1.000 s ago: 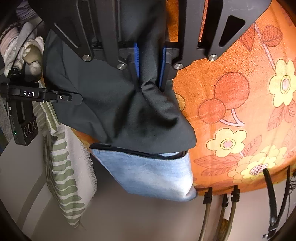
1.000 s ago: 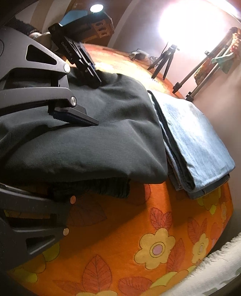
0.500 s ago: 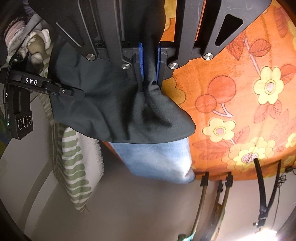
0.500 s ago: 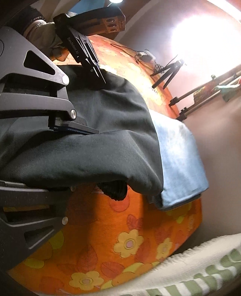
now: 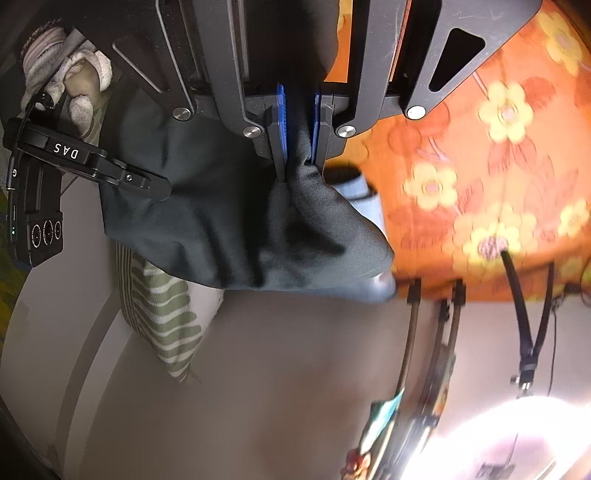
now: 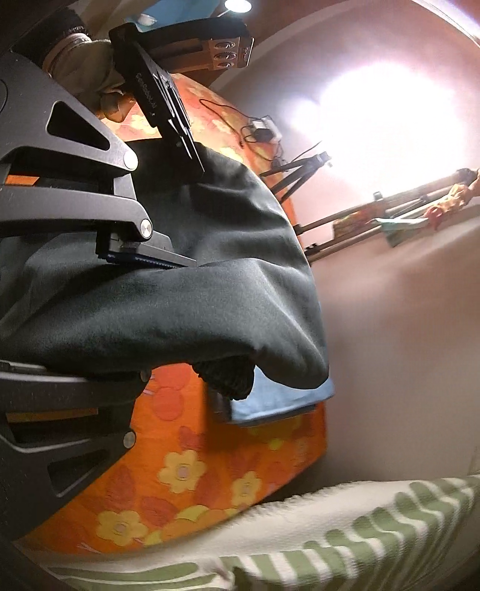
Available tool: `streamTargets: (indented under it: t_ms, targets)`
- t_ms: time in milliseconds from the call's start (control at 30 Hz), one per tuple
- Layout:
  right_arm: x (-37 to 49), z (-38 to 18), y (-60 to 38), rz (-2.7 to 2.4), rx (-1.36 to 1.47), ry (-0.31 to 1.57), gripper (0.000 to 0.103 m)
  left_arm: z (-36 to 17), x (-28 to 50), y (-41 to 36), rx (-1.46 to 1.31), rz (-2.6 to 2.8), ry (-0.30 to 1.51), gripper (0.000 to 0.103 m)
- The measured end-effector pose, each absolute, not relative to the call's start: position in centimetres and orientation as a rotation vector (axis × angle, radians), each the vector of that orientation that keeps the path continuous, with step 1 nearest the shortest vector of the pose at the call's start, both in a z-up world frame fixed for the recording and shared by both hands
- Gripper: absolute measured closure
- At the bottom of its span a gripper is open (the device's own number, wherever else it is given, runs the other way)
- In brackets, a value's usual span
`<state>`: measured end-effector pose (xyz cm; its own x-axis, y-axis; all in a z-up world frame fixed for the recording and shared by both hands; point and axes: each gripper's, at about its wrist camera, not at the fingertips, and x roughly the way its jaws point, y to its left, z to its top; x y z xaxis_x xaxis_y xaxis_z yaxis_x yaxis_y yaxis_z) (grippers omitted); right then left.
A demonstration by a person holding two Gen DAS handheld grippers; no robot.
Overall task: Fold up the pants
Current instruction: 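Lift the strip end with the left gripper and fold it toward the blue towel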
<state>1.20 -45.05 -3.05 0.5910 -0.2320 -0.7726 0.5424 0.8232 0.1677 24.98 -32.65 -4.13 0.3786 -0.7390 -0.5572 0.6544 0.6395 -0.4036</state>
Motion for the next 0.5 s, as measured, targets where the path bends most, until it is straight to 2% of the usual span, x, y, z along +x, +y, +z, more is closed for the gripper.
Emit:
streamTargets:
  t_ms: [500]
  targets:
    - [8.0,-1.3,-52.8,-0.498,0.413,0.762,0.072,-0.3,33.2,-37.9,-0.059,-0.875,0.685,0.094]
